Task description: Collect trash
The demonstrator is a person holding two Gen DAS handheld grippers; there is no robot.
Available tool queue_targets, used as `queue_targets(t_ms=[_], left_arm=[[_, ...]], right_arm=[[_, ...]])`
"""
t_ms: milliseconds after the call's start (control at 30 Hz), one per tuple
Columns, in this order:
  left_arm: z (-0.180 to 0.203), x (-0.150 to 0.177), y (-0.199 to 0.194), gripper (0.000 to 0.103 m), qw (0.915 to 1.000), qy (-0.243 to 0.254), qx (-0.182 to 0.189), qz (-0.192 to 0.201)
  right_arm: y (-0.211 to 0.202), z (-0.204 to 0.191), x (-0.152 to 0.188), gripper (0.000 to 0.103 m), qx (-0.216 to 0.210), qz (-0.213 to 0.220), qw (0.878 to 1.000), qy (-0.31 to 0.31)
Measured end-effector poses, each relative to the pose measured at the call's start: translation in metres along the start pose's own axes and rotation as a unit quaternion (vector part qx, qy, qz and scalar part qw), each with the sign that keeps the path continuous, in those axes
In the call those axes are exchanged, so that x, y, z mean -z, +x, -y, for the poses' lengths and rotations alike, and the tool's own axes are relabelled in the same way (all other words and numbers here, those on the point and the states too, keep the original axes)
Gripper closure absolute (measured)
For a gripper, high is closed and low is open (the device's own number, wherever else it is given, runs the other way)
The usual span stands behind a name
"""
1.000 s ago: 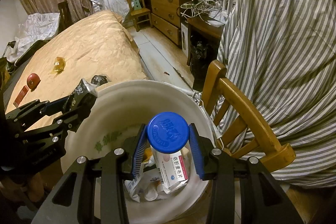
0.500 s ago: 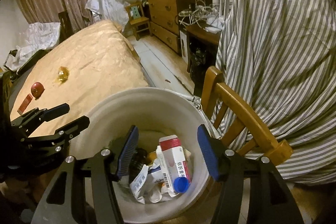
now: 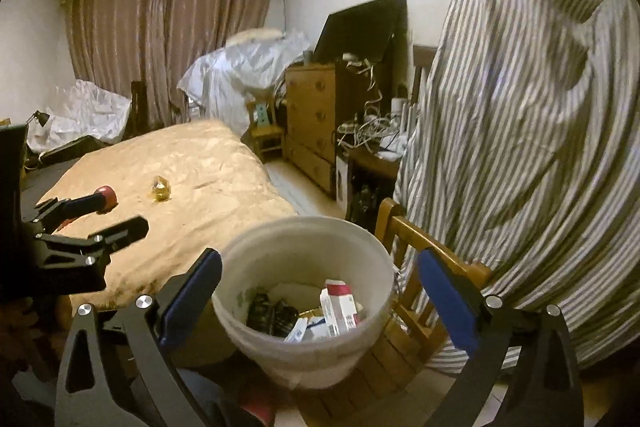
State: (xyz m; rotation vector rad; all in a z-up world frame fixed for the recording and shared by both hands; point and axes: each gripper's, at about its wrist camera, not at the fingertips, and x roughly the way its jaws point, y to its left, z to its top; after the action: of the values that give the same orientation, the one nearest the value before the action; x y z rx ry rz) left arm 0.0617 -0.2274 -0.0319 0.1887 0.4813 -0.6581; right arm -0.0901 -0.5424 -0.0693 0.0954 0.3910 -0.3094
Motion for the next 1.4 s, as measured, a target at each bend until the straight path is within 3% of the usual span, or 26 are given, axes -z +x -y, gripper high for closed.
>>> queue_targets(t_ms=[333,700,1100,1233,1400], left_arm=[[0.009,0.028,-0.040,0.005,0.9998,-0.012,0.012,0.015],[0.021,0.031,-0.060,0.005,0.9993,0.007,0.018,0.033],[0.026,0.031,-0.058,0.005,0.9993,0.016,0.019,0.029],[0.026,0.028,-0.055,0.006,0.9990,0.011,0.039,0.022],[0.027,0.027,-0.058,0.006,0.9988,0.016,0.031,0.035]], right_arm=[[-0.063,-0.002,0.051,0.005,0.003,0.000,1.000,0.022],[-0.062,0.005,0.053,0.005,0.005,-0.003,1.000,0.026],[-0.059,0.008,0.047,0.005,0.006,-0.007,1.000,0.030],[-0.059,0.008,0.047,0.005,0.006,-0.008,1.000,0.030],[-0.057,0.009,0.046,0.005,0.009,-0.007,0.999,0.030]])
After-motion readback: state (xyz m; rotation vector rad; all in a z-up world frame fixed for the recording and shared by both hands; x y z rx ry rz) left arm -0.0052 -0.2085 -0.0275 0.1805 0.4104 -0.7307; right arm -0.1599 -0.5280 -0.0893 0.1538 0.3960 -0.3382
